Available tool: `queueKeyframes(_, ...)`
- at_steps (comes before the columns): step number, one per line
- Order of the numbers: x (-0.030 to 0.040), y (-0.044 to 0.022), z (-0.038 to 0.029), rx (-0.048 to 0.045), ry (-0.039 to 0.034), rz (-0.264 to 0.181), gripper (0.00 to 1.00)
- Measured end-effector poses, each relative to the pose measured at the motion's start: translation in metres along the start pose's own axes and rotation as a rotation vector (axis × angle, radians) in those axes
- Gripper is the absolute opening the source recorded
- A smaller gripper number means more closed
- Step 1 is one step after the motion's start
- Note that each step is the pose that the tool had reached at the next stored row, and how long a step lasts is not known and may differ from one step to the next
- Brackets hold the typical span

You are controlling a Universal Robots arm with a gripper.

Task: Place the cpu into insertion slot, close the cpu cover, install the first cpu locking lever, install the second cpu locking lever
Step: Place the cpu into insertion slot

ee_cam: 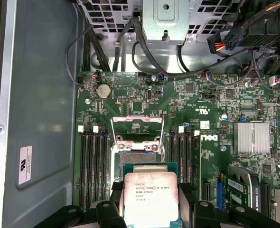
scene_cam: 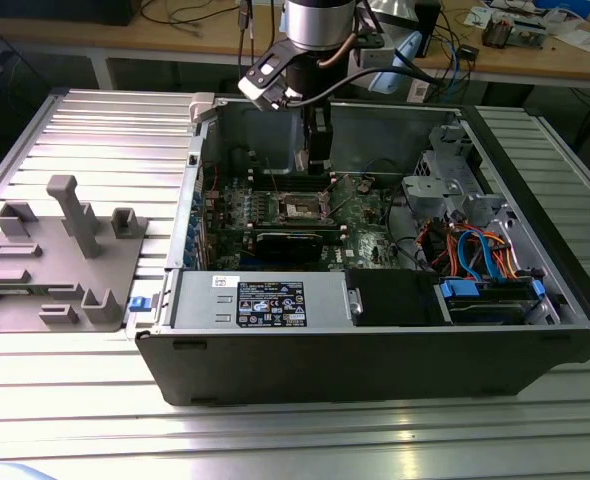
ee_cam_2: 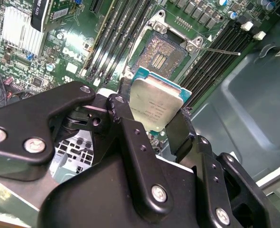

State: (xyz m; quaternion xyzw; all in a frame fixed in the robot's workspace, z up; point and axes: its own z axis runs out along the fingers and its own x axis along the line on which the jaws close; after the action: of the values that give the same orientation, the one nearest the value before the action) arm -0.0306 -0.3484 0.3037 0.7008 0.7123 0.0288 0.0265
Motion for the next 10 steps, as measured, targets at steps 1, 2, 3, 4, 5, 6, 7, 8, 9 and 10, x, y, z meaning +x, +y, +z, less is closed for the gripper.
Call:
queueKeyframes(1,0.0,0.0,0.0001,0.0,0.0,0.0,0.54)
queueKeyframes(2,0.0,0.0,0.0004,0.0,0.0,0.0,0.54)
queueKeyframes(3,0.0,-0.0001,0.0008,0.0,0.0,0.0,0.54)
queueKeyframes(4,0.0,-0.0001,0.001,0.0,0.0,0.0,0.54)
queueKeyframes(5,-0.0001,-0.0001,0.0012,0.0001,0.0,0.0,0.54)
queueKeyframes(6,-0.0001,-0.0002,0.0013,0.0,-0.0001,0.0,0.54)
queueKeyframes(7,-0.0001,-0.0001,0.0016,0.0,0.0,0.0,0.54)
queueKeyframes(8,-0.0001,-0.0001,0.0017,0.0001,0.0,0.0,0.54)
queueKeyframes(9,-0.0001,-0.0001,0.0018,0.0,0.0,0.0,0.54)
queueKeyframes(10,-0.0001,-0.0002,0.0019,0.0,0.0,0.0,0.54)
